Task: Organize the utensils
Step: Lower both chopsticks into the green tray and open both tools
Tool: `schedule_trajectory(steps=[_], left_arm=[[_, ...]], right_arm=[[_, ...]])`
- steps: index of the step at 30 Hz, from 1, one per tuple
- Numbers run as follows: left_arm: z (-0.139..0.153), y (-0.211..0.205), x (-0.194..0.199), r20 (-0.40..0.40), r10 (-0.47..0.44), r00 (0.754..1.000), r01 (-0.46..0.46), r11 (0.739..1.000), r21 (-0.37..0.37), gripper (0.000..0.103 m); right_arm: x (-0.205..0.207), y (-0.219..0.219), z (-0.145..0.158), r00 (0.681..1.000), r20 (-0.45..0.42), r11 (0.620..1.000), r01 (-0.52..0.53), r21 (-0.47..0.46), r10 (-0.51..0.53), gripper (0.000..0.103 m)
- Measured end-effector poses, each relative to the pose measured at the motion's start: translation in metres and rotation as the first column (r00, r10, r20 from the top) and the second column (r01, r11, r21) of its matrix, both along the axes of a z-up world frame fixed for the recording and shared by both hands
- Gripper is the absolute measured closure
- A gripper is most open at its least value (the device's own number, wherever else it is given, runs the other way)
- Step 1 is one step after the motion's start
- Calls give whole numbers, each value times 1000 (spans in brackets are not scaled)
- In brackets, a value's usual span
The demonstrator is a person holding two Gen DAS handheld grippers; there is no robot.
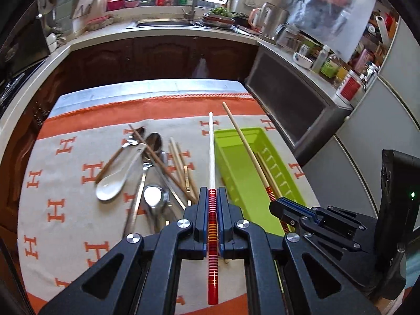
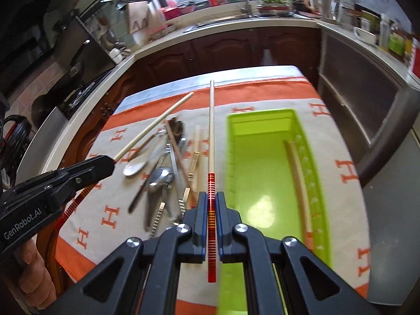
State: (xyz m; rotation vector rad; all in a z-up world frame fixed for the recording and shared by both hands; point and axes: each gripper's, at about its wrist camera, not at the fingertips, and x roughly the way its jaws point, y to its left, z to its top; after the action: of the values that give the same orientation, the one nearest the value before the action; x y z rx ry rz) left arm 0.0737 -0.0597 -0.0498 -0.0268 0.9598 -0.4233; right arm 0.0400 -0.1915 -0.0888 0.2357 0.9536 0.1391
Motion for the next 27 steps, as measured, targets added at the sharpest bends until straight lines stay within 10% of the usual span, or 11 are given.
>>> schedule_trajectory(steps=[8,11,15,27], left_arm=[[-37,-67,6,-165,-86,983,86,996,-11,99],[-52,-79,6,-221,-111,969,115,993,6,75],[-51,-81,-1,-194,-106,975,118,992,48,54],[-38,-40,2,-157,2,988,11,996,85,47]], right_arm=[[-16,-49,-30,993,-94,998,69,-15,-70,97],[-18,-57,-39,986,-135,995,98,-34,-102,97],[-22,-67,-43,981,-147,992,126,-8,-125,97],[-22,-57,-38,987,-137,995,91,28,-86,91]])
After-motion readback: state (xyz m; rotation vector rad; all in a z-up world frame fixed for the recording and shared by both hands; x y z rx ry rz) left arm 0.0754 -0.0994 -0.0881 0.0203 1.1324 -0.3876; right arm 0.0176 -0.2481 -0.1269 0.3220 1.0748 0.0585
